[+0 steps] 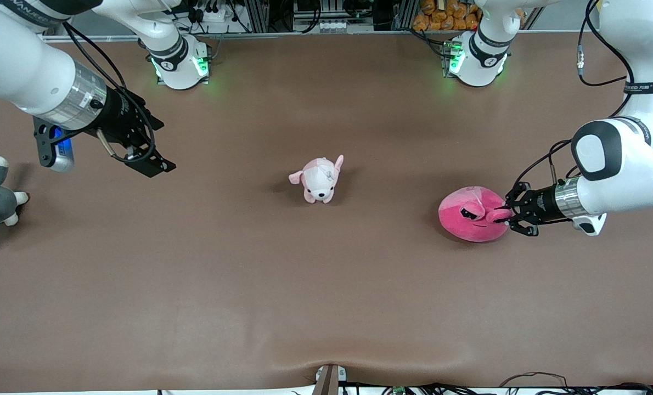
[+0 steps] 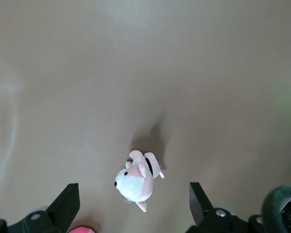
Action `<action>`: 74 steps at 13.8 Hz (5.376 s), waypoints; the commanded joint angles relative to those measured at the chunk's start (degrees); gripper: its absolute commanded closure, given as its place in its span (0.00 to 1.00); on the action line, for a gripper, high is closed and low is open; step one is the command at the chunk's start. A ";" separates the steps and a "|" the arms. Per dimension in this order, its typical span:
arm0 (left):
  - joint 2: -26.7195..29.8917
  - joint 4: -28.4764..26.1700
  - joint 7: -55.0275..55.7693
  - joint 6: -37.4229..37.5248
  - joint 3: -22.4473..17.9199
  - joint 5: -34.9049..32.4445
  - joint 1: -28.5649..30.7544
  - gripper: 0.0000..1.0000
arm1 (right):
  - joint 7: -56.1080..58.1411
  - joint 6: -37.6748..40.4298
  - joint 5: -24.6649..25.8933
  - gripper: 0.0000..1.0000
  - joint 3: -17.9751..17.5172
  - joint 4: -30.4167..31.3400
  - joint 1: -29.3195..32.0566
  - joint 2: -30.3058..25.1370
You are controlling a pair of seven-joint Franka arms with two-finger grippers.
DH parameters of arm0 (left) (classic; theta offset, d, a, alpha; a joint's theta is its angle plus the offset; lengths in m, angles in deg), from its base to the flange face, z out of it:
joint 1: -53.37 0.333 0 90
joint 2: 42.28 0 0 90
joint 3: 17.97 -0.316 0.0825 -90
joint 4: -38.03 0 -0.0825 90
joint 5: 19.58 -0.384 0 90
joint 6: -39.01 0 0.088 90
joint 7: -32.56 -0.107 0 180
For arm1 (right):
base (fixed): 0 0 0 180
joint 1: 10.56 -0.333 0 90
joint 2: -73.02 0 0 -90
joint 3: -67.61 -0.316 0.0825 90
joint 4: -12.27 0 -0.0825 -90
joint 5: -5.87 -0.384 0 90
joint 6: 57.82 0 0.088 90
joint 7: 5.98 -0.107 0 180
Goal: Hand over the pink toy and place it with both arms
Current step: 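Lower the left gripper and close it on the pink plush's tail, then lift the pink plush toward the white dog while the right gripper approaches, then close the right gripper on the pink plush beside the left gripper, then carry the pink plush with the right gripper while the left gripper releases, then lower the pink plush beside the grey toy and open the right gripper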
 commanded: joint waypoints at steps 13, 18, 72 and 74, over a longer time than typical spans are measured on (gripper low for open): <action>4.73 13.63 15.76 4.94 10.69 3.34 -3.17 1.00 | -0.81 0.32 -0.70 0.00 0.16 0.18 -0.35 -0.29; 4.03 20.59 30.29 7.07 20.79 3.61 -4.92 1.00 | -18.35 -5.29 -0.70 0.00 0.07 0.18 -6.58 0.24; -0.72 25.26 26.39 22.35 17.12 -31.89 -18.30 0.00 | 46.00 9.90 -0.35 1.00 0.69 -1.66 27.41 17.44; -0.54 25.34 15.50 24.90 16.94 -35.75 -15.75 0.00 | 53.12 8.15 -0.08 1.00 0.69 -1.66 31.18 23.94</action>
